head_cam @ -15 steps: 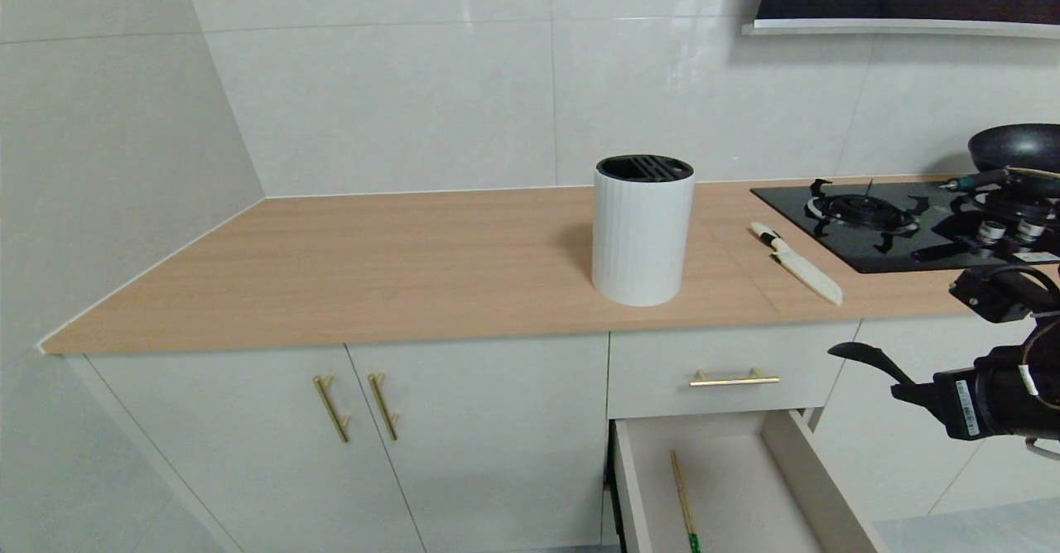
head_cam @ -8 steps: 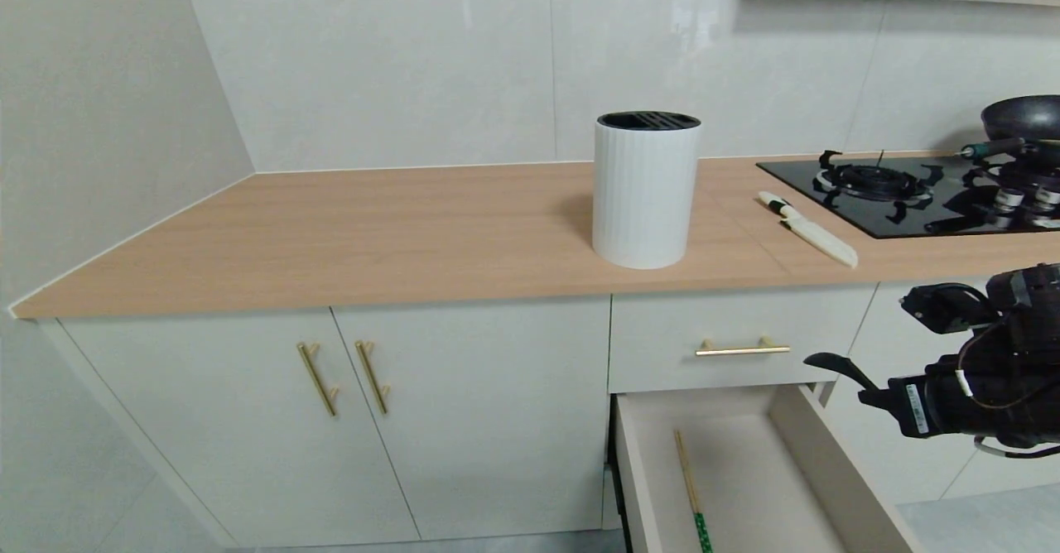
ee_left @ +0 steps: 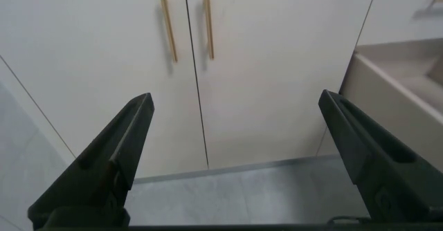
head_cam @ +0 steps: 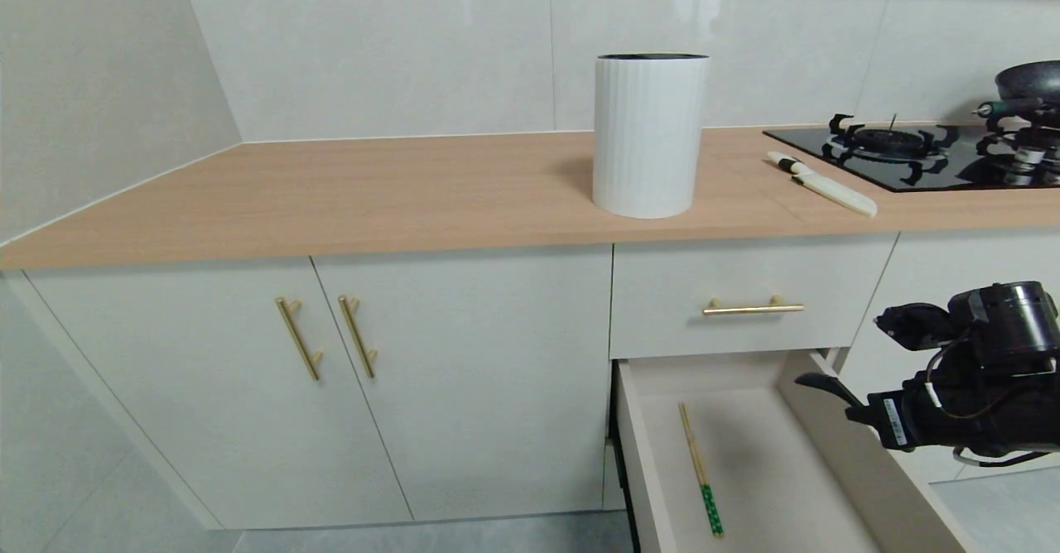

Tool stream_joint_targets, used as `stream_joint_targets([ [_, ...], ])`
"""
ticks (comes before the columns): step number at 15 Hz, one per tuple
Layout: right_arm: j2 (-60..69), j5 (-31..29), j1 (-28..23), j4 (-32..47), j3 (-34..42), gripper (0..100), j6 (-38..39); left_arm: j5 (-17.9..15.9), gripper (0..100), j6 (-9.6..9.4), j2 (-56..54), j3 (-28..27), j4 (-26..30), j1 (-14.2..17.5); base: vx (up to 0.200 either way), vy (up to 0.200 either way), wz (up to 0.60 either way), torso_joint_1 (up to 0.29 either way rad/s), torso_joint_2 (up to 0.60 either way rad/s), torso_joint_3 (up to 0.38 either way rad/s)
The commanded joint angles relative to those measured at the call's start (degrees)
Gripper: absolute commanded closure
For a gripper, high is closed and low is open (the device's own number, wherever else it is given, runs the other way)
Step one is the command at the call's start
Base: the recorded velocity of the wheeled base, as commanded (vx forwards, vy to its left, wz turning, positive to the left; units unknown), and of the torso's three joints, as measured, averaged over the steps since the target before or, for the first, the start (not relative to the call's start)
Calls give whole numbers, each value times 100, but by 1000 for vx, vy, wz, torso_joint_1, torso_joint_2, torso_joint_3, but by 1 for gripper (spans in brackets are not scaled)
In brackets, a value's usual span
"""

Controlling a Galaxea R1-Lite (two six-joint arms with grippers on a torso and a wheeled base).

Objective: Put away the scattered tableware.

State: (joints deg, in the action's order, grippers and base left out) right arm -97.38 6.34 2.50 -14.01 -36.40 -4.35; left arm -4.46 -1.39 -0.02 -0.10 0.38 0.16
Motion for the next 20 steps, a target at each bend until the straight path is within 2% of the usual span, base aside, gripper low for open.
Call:
stream_joint_targets([
  [1, -493, -168, 75, -445, 116, 100, -4, -2, 0, -2, 2, 1, -3, 2, 0, 0, 0, -85, 447, 359],
  [4, -879, -388, 198, -972, 291, 100, -4, -2, 0, -2, 2, 1, -3, 2, 0, 0, 0, -49, 434, 372],
  [9, -985, -361, 348, -999, 265, 100, 5, -2, 0, -2, 2, 1, -3, 2, 0, 0, 0, -1, 37, 25],
  [13, -1495, -414, 726, -1183, 221, 100, -4, -2, 0, -2, 2, 1, -3, 2, 0, 0, 0, -12, 98, 77],
  [15, -1802, -669, 928, -1359, 72, 100, 75, -2, 0, -2, 2, 1, -3, 2, 0, 0, 0, 1, 25, 21],
  [17, -2277, -1284, 1191, -1429, -280, 100, 664, -2, 0, -2, 2, 1, 6, 2, 0, 0, 0, 0, 0, 0],
  [20, -2690, -1425, 1200, -1438, -631, 100, 822, -2, 0, -2, 2, 1, -3, 2, 0, 0, 0, 0, 0, 0],
])
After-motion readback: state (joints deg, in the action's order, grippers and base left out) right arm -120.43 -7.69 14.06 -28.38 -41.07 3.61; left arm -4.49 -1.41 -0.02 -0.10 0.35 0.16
